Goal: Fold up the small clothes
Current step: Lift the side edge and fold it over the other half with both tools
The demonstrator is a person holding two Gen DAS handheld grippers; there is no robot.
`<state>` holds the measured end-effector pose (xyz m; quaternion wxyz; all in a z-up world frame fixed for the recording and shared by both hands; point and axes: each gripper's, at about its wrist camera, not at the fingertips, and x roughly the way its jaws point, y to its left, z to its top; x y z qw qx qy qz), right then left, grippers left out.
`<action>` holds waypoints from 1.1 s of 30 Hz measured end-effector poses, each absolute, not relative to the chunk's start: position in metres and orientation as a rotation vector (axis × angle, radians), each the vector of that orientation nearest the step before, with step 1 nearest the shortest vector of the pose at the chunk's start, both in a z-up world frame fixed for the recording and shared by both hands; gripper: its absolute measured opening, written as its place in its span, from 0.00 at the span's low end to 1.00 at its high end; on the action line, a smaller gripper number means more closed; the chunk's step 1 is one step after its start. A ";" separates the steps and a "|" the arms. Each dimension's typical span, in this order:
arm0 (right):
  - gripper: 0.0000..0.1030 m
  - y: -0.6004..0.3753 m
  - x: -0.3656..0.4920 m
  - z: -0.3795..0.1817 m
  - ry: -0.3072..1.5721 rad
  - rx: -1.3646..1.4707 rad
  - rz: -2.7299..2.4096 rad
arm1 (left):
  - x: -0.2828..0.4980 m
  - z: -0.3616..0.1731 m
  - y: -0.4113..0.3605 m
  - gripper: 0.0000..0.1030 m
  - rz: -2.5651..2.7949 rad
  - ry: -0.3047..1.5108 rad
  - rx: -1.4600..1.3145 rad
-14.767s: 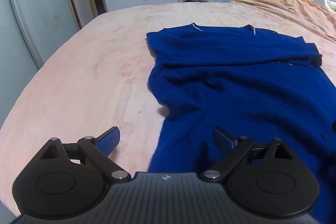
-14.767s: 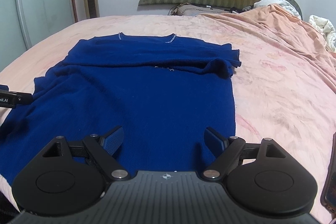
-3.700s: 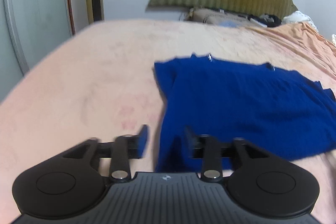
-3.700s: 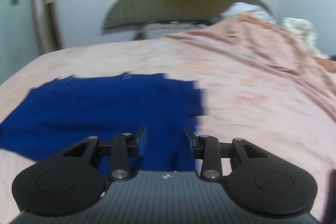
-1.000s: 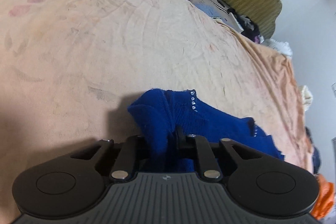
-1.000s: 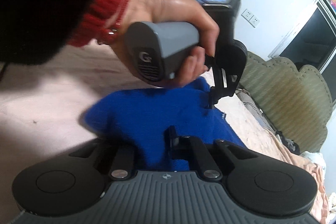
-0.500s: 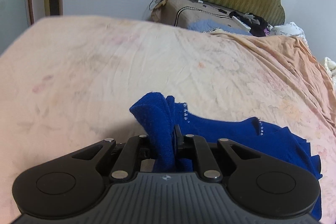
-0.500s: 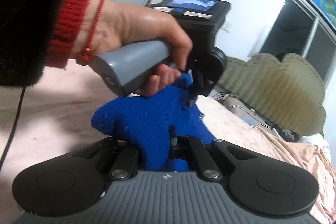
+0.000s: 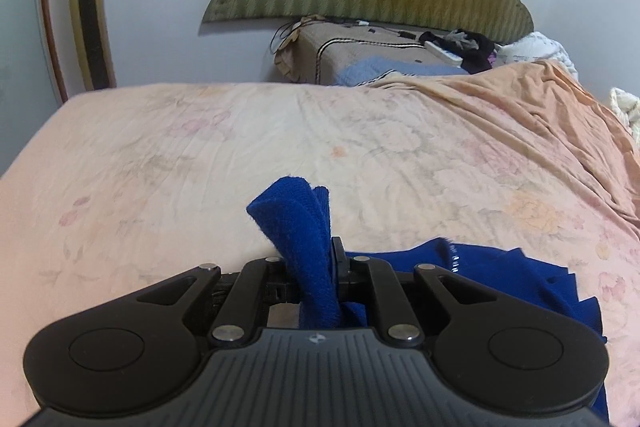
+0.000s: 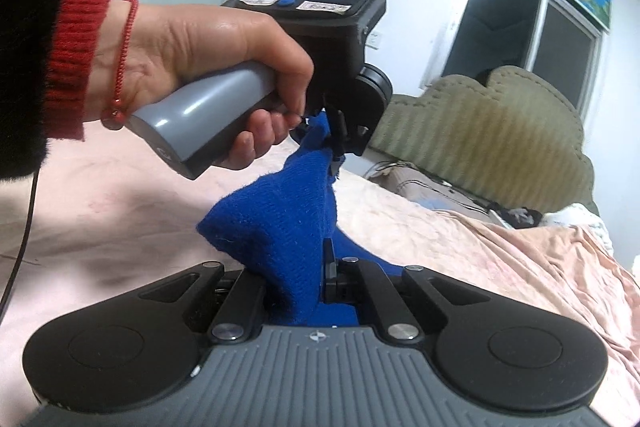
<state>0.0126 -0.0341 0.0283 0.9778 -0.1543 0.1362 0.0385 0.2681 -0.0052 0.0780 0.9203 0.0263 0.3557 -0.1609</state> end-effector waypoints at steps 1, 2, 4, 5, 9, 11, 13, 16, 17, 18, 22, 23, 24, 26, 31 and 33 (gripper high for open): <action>0.05 -0.039 0.010 0.029 0.273 -0.303 0.069 | 0.266 0.080 -0.010 0.10 -0.333 0.725 0.063; 0.05 -0.044 0.008 0.029 0.272 -0.295 0.060 | 0.264 0.082 -0.016 0.10 -0.337 0.720 0.072; 0.05 -0.053 0.006 0.027 0.276 -0.277 0.046 | 0.260 0.084 -0.029 0.10 -0.349 0.712 0.085; 0.05 -0.059 0.004 0.027 0.280 -0.258 0.039 | 0.259 0.085 -0.035 0.10 -0.353 0.709 0.090; 0.04 -0.079 0.000 0.027 0.283 -0.216 0.015 | 0.254 0.085 -0.062 0.10 -0.375 0.700 0.117; 0.04 -0.089 -0.004 0.026 0.282 -0.204 -0.002 | 0.251 0.086 -0.074 0.10 -0.388 0.696 0.128; 0.04 -0.099 -0.005 0.024 0.285 -0.187 -0.021 | 0.248 0.086 -0.089 0.10 -0.407 0.689 0.143; 0.04 -0.117 -0.009 0.020 0.288 -0.155 -0.044 | 0.243 0.084 -0.111 0.10 -0.432 0.679 0.173; 0.04 -0.122 -0.009 0.019 0.292 -0.144 -0.051 | 0.242 0.083 -0.118 0.10 -0.438 0.679 0.181; 0.04 -0.128 -0.010 0.018 0.295 -0.134 -0.060 | 0.241 0.080 -0.127 0.10 -0.447 0.680 0.188; 0.04 -0.151 -0.012 0.013 0.313 -0.079 -0.091 | 0.240 0.070 -0.151 0.10 -0.473 0.702 0.199; 0.04 -0.157 -0.012 0.011 0.319 -0.061 -0.099 | 0.240 0.067 -0.158 0.10 -0.479 0.706 0.205; 0.04 -0.162 -0.012 0.009 0.326 -0.043 -0.103 | 0.239 0.064 -0.163 0.10 -0.484 0.709 0.209; 0.04 -0.174 -0.013 0.005 0.342 0.009 -0.111 | 0.239 0.057 -0.177 0.10 -0.495 0.716 0.225; 0.04 -0.205 -0.010 -0.010 0.384 0.135 -0.127 | 0.235 0.040 -0.203 0.10 -0.509 0.726 0.273; 0.04 -0.215 -0.009 -0.016 0.402 0.194 -0.127 | 0.234 0.034 -0.211 0.10 -0.511 0.734 0.287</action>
